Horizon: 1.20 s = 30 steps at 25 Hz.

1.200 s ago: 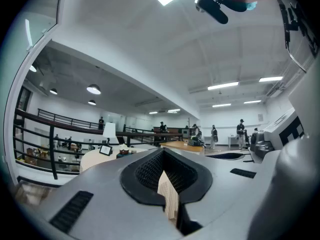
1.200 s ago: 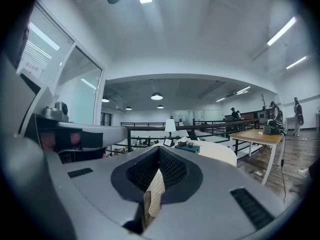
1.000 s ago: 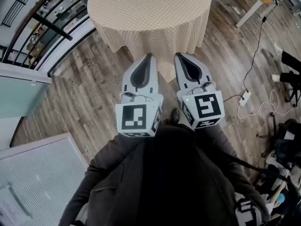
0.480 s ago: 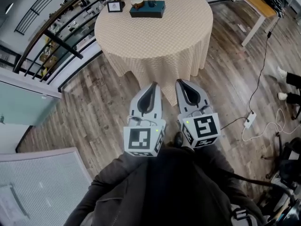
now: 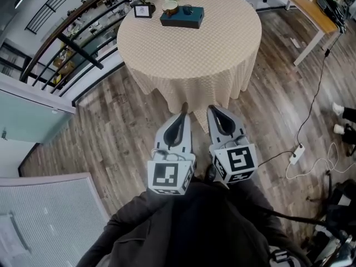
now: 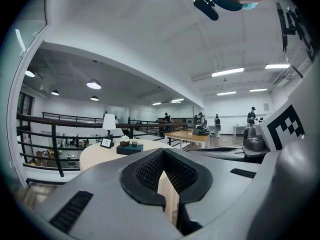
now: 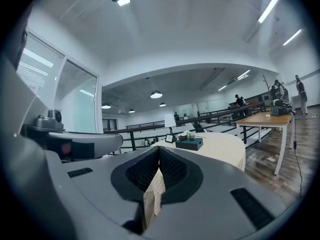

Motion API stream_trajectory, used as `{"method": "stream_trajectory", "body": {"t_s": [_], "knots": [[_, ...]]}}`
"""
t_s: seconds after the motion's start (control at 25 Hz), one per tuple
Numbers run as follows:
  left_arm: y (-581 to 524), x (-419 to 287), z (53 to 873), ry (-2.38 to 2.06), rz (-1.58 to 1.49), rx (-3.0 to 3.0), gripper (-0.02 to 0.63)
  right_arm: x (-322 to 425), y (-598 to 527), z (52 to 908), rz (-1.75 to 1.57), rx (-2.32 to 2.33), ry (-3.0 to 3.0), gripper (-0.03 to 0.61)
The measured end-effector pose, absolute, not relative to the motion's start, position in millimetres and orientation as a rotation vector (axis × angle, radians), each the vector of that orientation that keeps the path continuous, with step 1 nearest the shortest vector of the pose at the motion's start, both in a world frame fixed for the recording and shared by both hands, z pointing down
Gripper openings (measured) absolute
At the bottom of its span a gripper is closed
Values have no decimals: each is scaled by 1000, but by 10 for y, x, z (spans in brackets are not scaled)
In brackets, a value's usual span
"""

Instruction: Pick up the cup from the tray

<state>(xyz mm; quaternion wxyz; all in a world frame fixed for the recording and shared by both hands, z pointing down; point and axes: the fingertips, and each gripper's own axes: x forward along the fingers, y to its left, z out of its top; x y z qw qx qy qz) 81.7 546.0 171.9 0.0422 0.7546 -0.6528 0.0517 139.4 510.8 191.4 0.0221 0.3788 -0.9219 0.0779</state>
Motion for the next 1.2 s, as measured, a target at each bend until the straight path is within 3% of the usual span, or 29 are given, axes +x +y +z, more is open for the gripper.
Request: {"method": "stream_trajectory", "body": {"t_s": [0.72, 1.2], "knots": [[3967, -422, 1729, -1959, 40, 2299, 5, 231, 3665, 1862, 175, 1183, -2809, 8], [3434, -854, 1622, -1861, -69, 2352, 5, -213, 3175, 1688, 91, 1259, -2737, 8]]}}
